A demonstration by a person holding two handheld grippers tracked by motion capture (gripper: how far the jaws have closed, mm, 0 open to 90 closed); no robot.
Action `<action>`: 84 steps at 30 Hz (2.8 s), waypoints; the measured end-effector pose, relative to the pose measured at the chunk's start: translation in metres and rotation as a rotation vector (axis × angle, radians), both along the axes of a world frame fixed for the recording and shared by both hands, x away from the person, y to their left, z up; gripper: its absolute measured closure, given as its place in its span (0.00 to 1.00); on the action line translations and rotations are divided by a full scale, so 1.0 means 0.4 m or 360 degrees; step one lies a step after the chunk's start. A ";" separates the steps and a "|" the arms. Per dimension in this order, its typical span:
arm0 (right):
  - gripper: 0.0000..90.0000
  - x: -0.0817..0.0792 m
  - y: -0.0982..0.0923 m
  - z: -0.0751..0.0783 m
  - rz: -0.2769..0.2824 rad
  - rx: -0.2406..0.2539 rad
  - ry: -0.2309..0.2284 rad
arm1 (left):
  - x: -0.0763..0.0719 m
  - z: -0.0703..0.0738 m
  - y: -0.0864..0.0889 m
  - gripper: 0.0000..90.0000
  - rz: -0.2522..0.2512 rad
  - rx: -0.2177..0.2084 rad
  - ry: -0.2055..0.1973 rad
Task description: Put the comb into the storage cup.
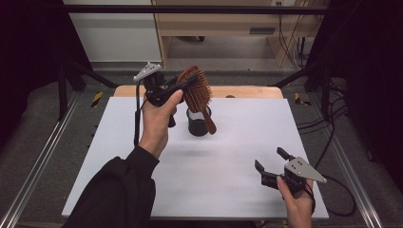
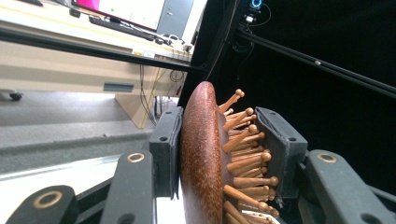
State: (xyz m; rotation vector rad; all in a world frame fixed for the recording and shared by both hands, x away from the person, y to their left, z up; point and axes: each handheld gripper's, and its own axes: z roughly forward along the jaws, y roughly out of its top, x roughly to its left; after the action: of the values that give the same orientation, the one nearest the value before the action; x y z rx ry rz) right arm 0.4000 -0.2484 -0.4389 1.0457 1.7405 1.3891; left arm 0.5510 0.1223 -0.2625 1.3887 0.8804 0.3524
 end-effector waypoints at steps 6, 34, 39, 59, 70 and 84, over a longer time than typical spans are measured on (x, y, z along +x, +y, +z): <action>0.09 0.000 0.001 0.001 -0.0004 -0.0008 -0.0009 | 0.021 0.010 -0.012 0.60 0.0012 0.0016 -0.0015; 0.07 0.002 0.000 -0.002 -0.0015 -0.0009 0.0012 | 0.079 0.031 0.013 0.60 0.0151 0.0116 -0.0102; 0.07 0.002 0.000 -0.002 -0.0015 -0.0006 0.0016 | 0.088 0.025 0.016 0.60 0.0158 0.0120 -0.0110; 0.07 0.004 0.002 -0.004 -0.0007 -0.0010 0.0021 | 0.133 -0.035 0.002 0.60 0.0160 0.0145 -0.0090; 0.07 0.005 0.004 -0.005 -0.0001 -0.0018 0.0029 | 0.153 -0.066 -0.012 0.60 0.0149 0.0167 -0.0076; 0.07 0.006 0.002 -0.005 -0.0003 -0.0014 0.0026 | 0.170 -0.121 -0.017 0.60 0.0146 0.0193 -0.0032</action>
State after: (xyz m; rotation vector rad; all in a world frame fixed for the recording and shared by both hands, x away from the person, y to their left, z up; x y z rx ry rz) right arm 0.4023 -0.2477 -0.4410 1.0565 1.7556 1.3744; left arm 0.6189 0.1156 -0.3111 1.4562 0.9208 0.4958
